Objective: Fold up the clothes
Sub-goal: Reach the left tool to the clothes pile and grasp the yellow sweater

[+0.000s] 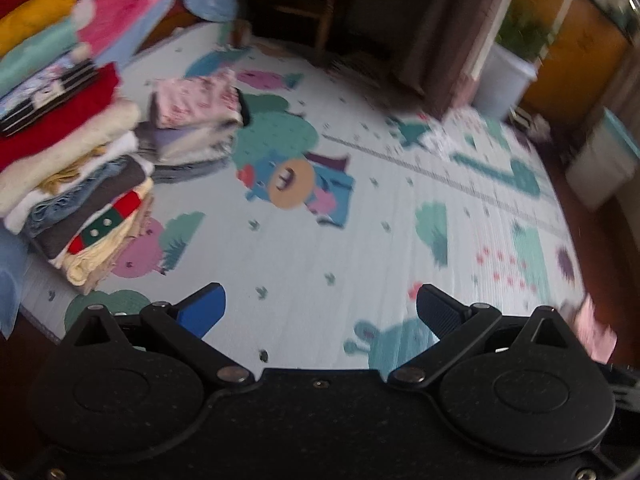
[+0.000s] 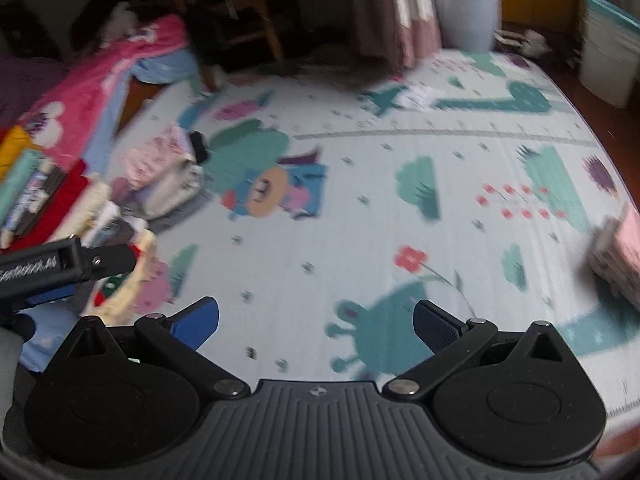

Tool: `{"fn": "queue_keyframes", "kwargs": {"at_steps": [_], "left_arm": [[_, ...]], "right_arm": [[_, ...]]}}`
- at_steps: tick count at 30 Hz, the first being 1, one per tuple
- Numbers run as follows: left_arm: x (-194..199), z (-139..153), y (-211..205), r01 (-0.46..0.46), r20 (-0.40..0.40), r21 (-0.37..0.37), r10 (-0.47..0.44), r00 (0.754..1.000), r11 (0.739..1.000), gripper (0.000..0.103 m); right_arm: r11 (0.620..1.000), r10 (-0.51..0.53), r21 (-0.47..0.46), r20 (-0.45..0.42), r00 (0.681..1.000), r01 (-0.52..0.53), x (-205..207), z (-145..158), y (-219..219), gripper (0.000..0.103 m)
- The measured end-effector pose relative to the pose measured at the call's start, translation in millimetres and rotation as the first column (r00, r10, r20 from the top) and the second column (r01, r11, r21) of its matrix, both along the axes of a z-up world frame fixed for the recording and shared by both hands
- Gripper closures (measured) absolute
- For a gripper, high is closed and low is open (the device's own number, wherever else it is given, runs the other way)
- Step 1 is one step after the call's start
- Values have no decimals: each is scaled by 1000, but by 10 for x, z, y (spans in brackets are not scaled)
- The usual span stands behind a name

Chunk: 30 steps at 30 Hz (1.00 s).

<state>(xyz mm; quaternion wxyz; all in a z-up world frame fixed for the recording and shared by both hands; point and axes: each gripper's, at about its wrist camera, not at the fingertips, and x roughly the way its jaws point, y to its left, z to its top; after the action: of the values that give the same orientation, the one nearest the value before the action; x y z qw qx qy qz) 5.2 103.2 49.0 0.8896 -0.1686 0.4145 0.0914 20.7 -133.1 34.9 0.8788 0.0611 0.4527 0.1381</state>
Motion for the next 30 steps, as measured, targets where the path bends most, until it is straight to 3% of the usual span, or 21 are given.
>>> {"fn": "queue_keyframes", "kwargs": {"at_steps": [5,11,15,19,22,26,28,30], "left_arm": [[-96,220,460,-120,81,-58,124,989,991,0],[-186,470,1019,-239,172,-163,266,949,957,0],[-208,722,1398,-318,266,-132,342,901,939,0],[-171,926,1851,-363,316,-146,391,864,920,0],[-150,1061,2202,-450,353,-145,471,808,881,0],[-135,1168,2592,-516,388,-154,532,753,843,1],[-166,1194,2763,-556,412,-167,570,711,814,1],[-148,1133,2937,-594,389,-164,605,694,787,1]], "right_arm": [[997,52,58,18,998,-53,47,186,210,0],[990,90,102,120,989,-102,76,454,392,0],[980,163,70,234,958,-184,162,681,531,0],[941,318,13,299,900,-337,307,883,669,0],[923,362,11,305,881,-384,411,968,706,0],[894,377,149,254,891,-421,569,936,555,0],[885,360,227,218,907,-406,662,920,470,0],[875,351,282,188,917,-393,727,909,430,0]]}}
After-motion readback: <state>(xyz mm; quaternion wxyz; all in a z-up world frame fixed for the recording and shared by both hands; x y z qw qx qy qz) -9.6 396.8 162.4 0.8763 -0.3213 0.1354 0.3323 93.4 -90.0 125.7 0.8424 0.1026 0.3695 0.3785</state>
